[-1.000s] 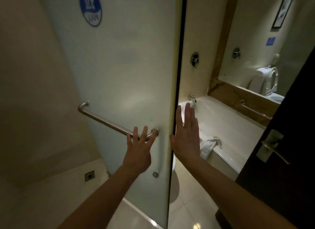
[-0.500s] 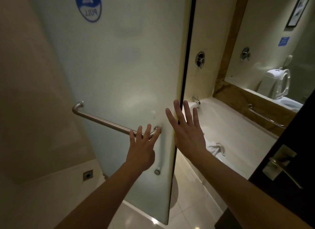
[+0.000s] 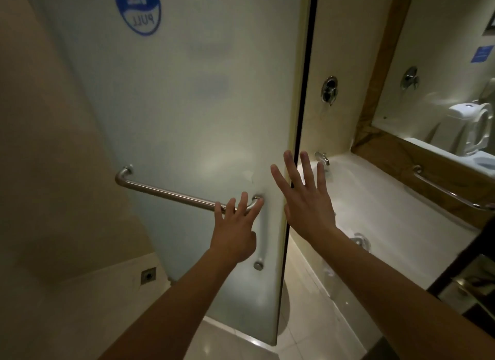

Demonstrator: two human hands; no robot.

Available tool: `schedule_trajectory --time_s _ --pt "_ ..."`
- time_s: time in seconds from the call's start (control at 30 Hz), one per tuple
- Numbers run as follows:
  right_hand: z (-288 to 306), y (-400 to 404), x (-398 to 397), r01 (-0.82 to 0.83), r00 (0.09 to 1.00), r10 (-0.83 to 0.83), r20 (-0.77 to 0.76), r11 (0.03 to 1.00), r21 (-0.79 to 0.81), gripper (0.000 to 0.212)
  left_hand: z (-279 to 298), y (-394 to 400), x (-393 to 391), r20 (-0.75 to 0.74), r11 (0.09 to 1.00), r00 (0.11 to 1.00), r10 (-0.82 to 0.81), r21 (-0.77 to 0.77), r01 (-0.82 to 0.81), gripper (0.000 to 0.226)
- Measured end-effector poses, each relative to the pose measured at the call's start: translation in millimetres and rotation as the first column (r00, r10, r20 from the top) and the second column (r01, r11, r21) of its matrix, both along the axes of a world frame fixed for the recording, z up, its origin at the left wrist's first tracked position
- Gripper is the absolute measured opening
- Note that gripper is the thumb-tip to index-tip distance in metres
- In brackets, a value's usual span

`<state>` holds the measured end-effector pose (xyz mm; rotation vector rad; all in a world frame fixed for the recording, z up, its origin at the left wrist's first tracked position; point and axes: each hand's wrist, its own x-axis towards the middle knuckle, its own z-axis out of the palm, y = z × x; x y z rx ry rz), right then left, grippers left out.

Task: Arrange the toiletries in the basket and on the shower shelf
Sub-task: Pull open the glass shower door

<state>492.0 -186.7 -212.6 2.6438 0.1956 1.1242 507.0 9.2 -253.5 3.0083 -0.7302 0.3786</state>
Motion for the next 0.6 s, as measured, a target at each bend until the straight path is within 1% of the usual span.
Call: schedule_trajectory --time_s 0.13,0.23,0.33,0.47,0.6 --pt "-0.4 -8.3 12.6 0.043 0.999 -0.044 -0.019 0.999 -0.018 0.109 -3.0 -8.1 14.7 0.048 1.0 0.999 -0.012 0.001 0.012 0.084" --pt "-1.3 -9.8 19.2 0.048 0.999 -0.048 -0.017 0.999 -0.014 0.107 -7.4 -11.4 18.4 0.1 1.0 0.995 -0.024 0.007 0.024 0.084" --pt "-4.7 -4.5 20.2 0.043 0.999 -0.043 -0.008 0.999 0.006 0.106 -12.2 -9.7 18.1 0.12 1.0 0.992 -0.024 0.002 0.024 0.084" --pt "-8.1 4.0 16.6 0.07 0.998 -0.07 0.009 0.997 0.021 0.108 -12.6 -7.3 18.4 0.099 0.999 0.994 -0.038 -0.01 0.039 0.083" --pt "-2.9 11.2 7.8 0.086 0.996 -0.085 -0.021 0.995 0.047 0.107 -10.1 -3.9 17.4 0.05 0.998 0.997 -0.056 -0.008 0.057 0.082"
